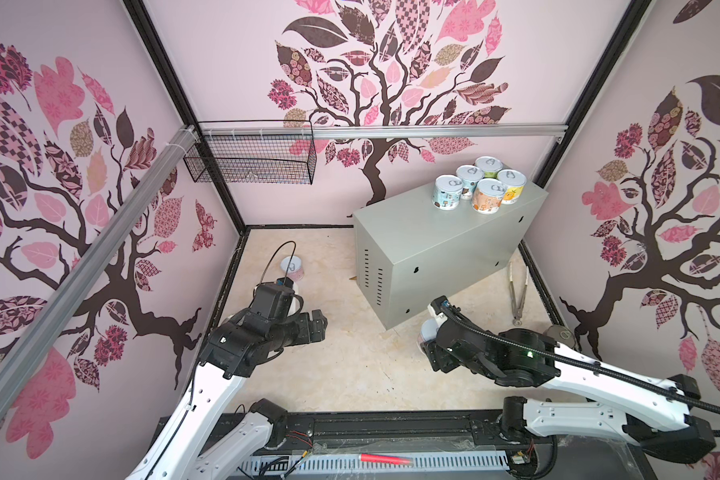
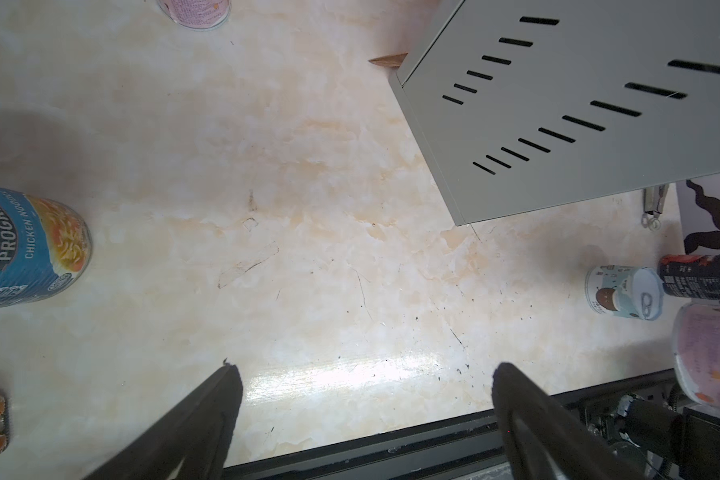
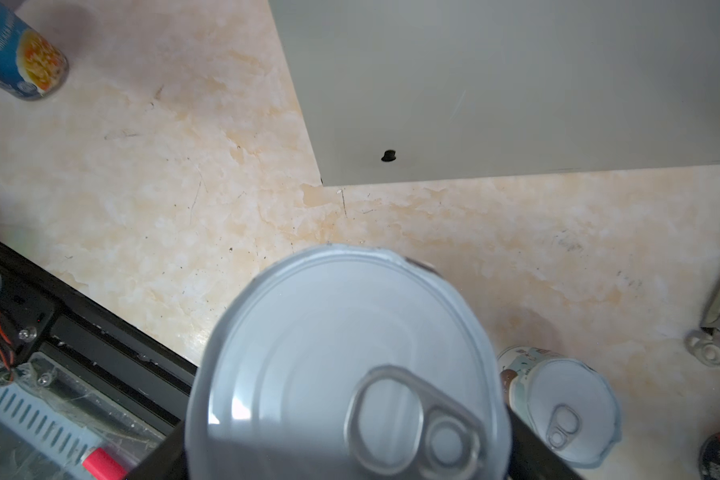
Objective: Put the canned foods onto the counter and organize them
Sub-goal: 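Close the right gripper on the pink-label can and lift it, then carry the pink-label can with the right gripper up over the cabinet top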
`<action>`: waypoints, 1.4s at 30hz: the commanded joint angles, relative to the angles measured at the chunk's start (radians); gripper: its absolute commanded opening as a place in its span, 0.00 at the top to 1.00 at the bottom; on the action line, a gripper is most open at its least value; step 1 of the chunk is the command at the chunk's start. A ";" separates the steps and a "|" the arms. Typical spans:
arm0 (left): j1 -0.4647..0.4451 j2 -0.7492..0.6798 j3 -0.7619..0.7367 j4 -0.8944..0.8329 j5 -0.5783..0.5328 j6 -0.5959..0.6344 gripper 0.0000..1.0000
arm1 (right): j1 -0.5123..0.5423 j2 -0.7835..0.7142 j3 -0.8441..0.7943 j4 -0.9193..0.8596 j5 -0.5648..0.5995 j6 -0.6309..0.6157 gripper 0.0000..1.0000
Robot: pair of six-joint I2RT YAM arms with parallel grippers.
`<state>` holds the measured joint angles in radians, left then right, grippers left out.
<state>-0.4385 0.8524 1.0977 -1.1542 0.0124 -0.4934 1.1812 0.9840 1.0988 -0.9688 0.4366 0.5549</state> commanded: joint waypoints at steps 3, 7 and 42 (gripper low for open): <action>-0.003 0.028 0.096 -0.051 0.039 0.016 0.02 | -0.003 -0.040 0.203 -0.163 0.127 -0.003 0.44; -0.003 0.040 0.115 -0.048 0.056 0.013 0.02 | -0.005 -0.023 0.329 -0.237 0.172 -0.019 0.44; -0.003 -0.018 -0.036 0.195 0.118 0.105 0.02 | -0.589 0.548 1.070 -0.290 -0.047 -0.324 0.43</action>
<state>-0.4385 0.8505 1.1007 -1.0164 0.1360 -0.3954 0.6266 1.5074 2.1155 -1.2980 0.4038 0.2531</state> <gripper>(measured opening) 0.981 0.767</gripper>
